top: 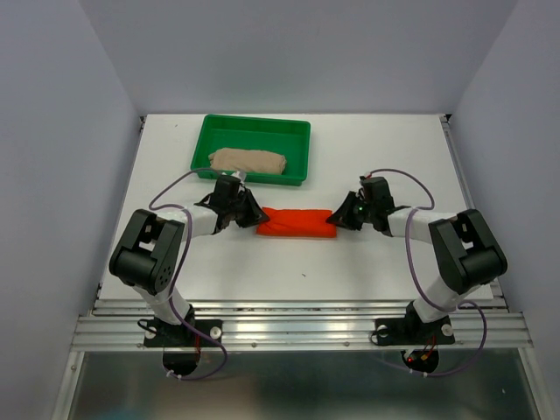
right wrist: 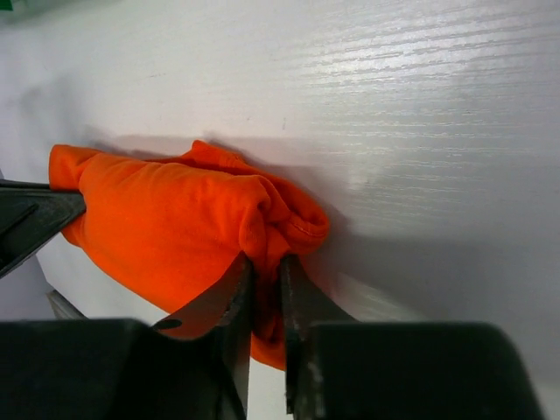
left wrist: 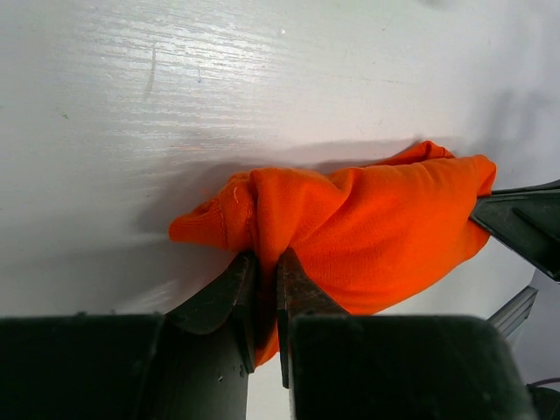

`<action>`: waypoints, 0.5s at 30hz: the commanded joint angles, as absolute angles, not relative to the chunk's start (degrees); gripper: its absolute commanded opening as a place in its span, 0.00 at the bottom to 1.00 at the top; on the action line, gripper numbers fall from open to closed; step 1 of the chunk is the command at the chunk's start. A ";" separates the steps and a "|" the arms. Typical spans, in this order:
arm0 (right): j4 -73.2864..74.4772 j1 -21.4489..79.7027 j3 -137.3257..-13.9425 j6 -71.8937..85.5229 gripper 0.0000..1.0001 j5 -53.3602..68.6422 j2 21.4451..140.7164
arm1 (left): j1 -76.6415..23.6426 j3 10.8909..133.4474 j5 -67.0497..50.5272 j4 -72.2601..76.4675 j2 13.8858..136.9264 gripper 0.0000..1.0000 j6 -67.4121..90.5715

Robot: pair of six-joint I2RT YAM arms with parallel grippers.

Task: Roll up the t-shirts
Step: Pick up the T-shirt from the center of the board.

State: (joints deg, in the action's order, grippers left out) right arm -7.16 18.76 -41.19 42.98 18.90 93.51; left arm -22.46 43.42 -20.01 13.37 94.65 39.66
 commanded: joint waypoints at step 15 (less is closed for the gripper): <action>-0.71 19.16 -45.08 41.93 0.01 17.58 84.73 | -22.68 50.18 -15.91 5.36 88.52 0.00 35.51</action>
